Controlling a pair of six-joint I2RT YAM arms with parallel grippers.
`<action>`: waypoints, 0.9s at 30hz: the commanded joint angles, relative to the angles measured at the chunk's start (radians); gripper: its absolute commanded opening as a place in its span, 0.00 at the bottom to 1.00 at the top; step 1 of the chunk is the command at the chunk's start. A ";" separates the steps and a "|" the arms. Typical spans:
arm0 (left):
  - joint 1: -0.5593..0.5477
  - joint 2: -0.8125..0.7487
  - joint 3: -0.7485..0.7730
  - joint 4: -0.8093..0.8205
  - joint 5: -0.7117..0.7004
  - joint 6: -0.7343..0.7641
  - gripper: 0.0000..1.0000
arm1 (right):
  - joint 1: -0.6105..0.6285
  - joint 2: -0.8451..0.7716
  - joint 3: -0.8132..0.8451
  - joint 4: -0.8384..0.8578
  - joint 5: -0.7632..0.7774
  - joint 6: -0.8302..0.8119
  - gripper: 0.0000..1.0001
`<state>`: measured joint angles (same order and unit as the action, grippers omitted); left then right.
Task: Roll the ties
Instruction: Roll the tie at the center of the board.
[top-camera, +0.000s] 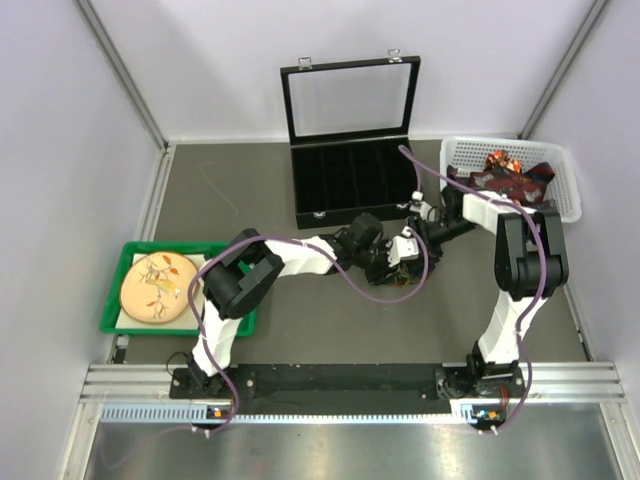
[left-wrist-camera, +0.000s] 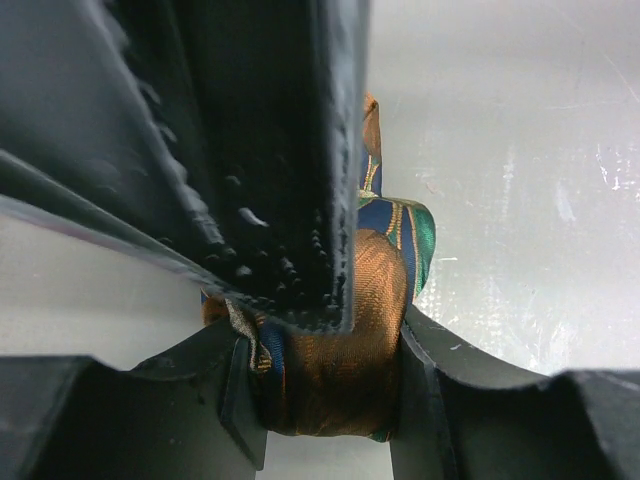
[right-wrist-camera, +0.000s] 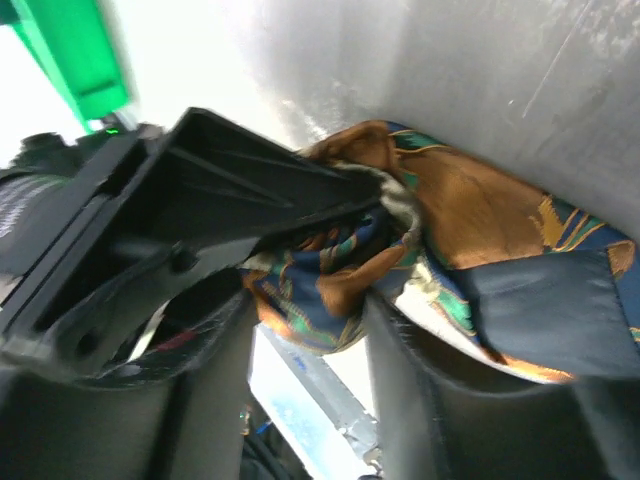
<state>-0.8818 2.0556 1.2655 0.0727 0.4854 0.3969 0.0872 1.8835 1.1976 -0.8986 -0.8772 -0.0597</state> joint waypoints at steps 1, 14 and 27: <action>0.014 0.060 -0.008 -0.220 -0.117 0.002 0.38 | 0.046 0.008 0.020 0.020 0.090 -0.023 0.39; 0.081 -0.026 -0.141 0.151 0.156 -0.050 0.79 | 0.023 0.083 0.036 0.044 0.291 -0.068 0.00; 0.083 0.109 -0.109 0.622 0.282 -0.276 0.79 | 0.017 0.086 0.025 0.081 0.426 -0.051 0.00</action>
<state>-0.7937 2.1189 1.1233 0.5453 0.7223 0.1940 0.1017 1.9167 1.2396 -0.9287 -0.7254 -0.0669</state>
